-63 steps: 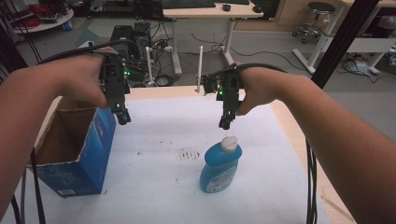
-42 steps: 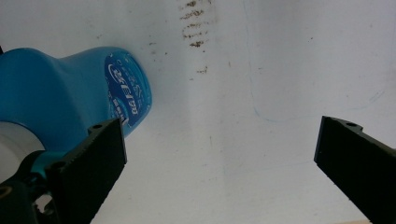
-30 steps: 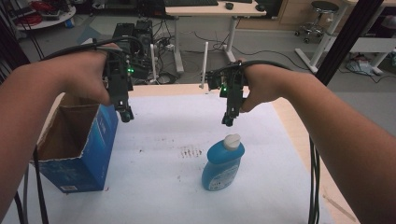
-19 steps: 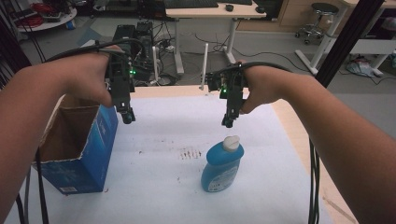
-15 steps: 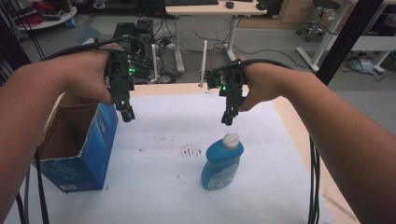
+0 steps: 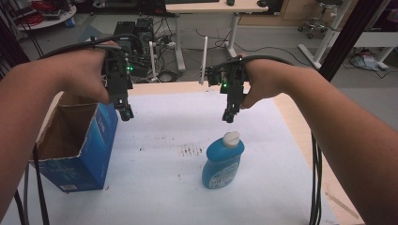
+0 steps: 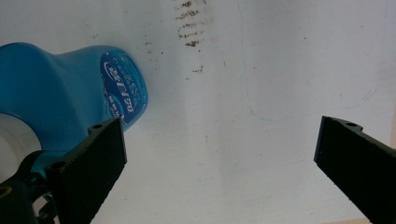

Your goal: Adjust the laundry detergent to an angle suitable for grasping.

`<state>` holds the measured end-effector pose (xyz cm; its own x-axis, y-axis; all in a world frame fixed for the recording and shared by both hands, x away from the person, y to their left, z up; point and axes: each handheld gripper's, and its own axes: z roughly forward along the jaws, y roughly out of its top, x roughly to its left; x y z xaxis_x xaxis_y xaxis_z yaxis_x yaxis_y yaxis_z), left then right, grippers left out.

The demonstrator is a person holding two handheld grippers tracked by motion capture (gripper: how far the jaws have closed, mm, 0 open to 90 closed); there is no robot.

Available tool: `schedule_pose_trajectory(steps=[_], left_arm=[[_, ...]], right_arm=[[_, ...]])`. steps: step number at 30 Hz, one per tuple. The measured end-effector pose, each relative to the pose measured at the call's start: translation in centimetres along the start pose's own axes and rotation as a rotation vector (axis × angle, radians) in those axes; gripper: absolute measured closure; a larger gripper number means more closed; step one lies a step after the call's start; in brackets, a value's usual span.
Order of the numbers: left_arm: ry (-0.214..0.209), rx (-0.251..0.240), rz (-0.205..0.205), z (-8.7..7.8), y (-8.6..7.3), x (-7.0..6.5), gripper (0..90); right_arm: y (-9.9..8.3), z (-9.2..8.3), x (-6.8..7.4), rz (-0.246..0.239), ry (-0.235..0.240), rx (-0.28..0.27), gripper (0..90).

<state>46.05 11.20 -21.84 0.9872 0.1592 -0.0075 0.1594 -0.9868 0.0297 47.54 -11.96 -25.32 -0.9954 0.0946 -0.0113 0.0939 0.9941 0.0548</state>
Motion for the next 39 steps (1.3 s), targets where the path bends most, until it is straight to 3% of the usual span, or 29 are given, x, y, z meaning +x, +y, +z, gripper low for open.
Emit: schedule_pose_trajectory(steps=[11, 22, 23, 25, 32, 39], left_arm=[[0.010, 0.004, -0.007, -0.5, -0.3, -0.8, 1.7], [0.025, -0.009, -0.007, -1.4, -0.4, -2.1, 1.7], [0.027, -0.020, -0.011, -1.5, -0.4, -2.4, 1.7], [0.026, -0.025, -0.008, -1.7, -0.4, -2.6, 1.7], [0.021, -0.081, 0.005, -2.6, -0.5, -4.1, 1.7], [-0.026, -0.176, 0.019, -2.6, -0.7, -5.9, 1.7]], right_arm=[[-0.2, -0.3, 0.4, 0.001, -0.020, 0.006, 1.6], [-4.6, -2.1, 1.5, 0.067, -0.052, 0.003, 1.5], [-4.9, -2.2, 1.7, 0.092, -0.056, 0.006, 1.5], [-5.5, -2.2, 1.7, 0.071, -0.054, 0.003, 1.5], [-7.9, -1.6, 3.0, 0.099, -0.046, 0.019, 1.5], [-9.4, -0.9, 4.1, 0.104, -0.039, 0.028, 1.6]])
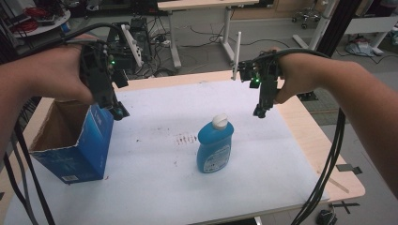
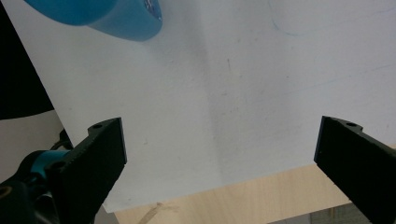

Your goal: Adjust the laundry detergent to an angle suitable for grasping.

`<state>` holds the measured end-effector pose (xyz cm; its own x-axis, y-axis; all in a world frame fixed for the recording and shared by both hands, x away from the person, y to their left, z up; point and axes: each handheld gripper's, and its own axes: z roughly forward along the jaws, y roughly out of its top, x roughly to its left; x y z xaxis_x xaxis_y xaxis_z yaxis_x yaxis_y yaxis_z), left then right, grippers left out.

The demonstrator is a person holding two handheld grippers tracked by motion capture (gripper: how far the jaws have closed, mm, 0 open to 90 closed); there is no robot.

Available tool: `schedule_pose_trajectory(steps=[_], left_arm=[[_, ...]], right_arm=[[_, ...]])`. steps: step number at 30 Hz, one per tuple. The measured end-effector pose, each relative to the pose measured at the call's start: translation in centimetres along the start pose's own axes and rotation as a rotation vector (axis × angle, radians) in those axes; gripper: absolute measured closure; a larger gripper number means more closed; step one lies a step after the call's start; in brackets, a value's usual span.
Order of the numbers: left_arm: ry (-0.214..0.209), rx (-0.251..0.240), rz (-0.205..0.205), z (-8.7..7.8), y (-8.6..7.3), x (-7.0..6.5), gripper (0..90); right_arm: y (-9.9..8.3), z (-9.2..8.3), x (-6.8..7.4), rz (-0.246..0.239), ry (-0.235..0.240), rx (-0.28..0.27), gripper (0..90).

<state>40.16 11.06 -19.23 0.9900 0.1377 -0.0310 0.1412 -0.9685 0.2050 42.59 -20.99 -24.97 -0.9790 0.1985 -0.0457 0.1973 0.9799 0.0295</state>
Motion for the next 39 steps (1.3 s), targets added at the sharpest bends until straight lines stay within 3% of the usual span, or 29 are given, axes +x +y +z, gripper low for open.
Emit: schedule_pose_trajectory(steps=[14, 18, 19, 24, 27, 31, 39], left_arm=[[-0.049, -0.114, -0.002, 1.1, 0.5, -2.5, 1.7], [-0.053, -0.167, -0.029, 1.8, 0.7, -3.0, 1.7], [-0.069, -0.210, -0.041, 2.1, 0.6, -3.2, 1.7], [-0.093, -0.260, -0.074, 3.2, 0.8, -3.6, 1.7], [-0.093, -0.274, -0.090, 3.5, 0.9, -3.8, 1.7], [-0.091, -0.304, -0.118, 4.1, 1.5, -3.9, 1.7], [-0.101, -0.325, -0.125, 5.7, 3.3, -4.6, 1.7]], right_arm=[[-1.6, 0.3, 0.9, 0.021, 0.000, -0.005, 1.5], [-1.9, 0.4, 1.1, 0.024, -0.001, -0.003, 1.5], [-2.0, 0.5, 1.1, 0.018, -0.002, -0.004, 1.5], [-2.1, 0.6, 1.2, 0.015, -0.002, -0.006, 1.5], [-2.1, 0.6, 1.4, 0.035, -0.003, -0.003, 1.5], [-2.1, 0.8, 1.4, 0.024, -0.002, -0.008, 1.5], [-2.1, 1.0, 1.3, 0.019, -0.002, -0.001, 1.5]])
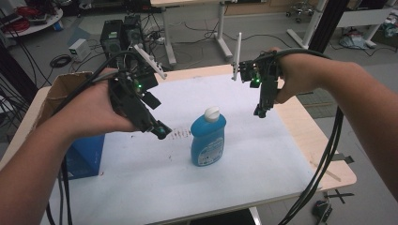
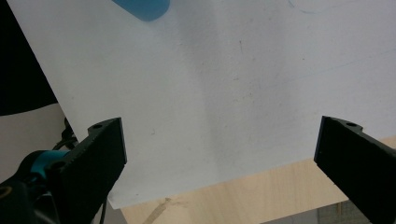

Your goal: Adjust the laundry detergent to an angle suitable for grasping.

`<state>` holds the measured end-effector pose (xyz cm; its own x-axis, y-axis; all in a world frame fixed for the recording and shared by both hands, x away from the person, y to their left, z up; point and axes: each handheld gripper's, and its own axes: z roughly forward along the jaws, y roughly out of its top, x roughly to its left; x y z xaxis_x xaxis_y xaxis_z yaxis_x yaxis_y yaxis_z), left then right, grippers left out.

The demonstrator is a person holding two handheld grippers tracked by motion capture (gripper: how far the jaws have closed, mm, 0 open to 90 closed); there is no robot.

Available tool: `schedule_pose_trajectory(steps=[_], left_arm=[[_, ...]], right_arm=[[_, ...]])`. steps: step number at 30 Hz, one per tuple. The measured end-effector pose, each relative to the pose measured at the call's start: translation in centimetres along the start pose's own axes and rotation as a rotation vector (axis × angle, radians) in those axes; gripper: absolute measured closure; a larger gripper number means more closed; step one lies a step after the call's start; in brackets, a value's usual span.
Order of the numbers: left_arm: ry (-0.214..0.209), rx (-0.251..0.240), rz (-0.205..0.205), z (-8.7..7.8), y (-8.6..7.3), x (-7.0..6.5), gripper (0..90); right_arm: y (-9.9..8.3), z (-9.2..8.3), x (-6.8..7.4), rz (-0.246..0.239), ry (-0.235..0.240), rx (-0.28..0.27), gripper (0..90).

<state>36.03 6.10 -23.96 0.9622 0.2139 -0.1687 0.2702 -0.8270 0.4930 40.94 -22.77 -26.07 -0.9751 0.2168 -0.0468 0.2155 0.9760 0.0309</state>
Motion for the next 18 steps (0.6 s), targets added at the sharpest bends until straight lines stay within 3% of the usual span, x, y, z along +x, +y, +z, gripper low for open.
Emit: schedule_pose_trajectory(steps=[9, 18], left_arm=[[0.004, -0.062, -0.015, 2.0, 1.0, -0.7, 1.7], [0.039, -0.066, -0.023, 3.6, 1.6, -1.1, 1.7]], right_arm=[[0.0, 0.2, 0.0, 0.016, 0.005, -0.007, 1.5], [-0.1, 0.3, -0.1, 0.014, 0.006, -0.007, 1.5]])
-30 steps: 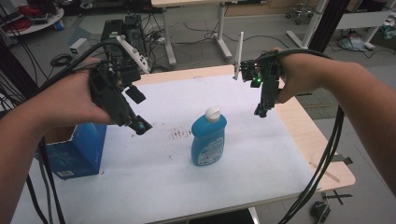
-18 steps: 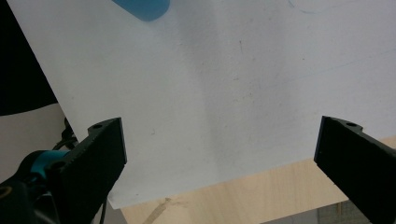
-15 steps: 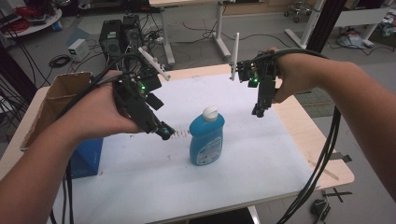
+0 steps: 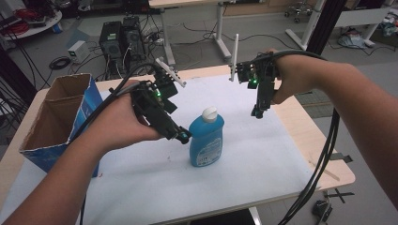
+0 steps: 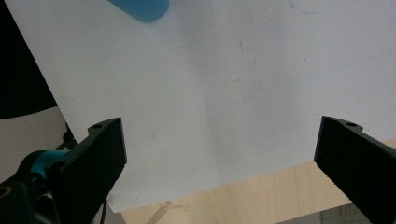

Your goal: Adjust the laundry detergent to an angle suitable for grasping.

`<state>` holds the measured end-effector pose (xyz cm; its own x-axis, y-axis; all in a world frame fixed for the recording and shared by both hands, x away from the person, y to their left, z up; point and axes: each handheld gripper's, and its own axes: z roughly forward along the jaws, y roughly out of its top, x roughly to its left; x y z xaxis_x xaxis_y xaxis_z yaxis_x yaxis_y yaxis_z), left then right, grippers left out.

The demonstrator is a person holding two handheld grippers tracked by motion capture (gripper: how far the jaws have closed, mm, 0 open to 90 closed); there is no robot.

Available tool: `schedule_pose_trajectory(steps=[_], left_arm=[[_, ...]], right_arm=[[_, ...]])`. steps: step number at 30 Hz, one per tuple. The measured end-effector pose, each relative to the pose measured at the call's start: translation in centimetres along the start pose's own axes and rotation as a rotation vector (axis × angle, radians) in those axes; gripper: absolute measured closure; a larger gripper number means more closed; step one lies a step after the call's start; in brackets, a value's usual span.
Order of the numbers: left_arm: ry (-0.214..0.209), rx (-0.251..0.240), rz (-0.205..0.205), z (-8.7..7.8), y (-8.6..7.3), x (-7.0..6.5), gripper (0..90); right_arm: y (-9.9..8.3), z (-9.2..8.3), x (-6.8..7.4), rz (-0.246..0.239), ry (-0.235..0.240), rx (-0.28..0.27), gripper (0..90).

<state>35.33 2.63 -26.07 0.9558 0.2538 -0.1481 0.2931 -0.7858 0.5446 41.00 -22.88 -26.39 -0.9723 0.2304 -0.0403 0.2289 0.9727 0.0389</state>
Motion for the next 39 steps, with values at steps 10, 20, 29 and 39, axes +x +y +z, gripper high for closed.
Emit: schedule_pose_trajectory(steps=[10, 20, 29, 39], left_arm=[[0.035, 0.013, 0.006, 1.7, 0.9, -0.4, 1.7], [0.049, 0.028, 0.002, 4.0, 1.8, -0.4, 1.7], [0.060, 0.025, 0.003, 5.7, 2.2, -0.5, 1.7], [0.092, 0.034, 0.011, 7.5, 2.8, -0.7, 1.7]], right_arm=[[0.0, 0.0, 0.0, -0.005, 0.001, -0.006, 1.5], [0.1, 0.1, -0.1, -0.013, 0.002, -0.004, 1.5], [0.1, 0.2, -0.2, -0.003, 0.006, -0.002, 1.5], [0.1, 0.3, -0.2, -0.005, 0.007, -0.001, 1.5]])
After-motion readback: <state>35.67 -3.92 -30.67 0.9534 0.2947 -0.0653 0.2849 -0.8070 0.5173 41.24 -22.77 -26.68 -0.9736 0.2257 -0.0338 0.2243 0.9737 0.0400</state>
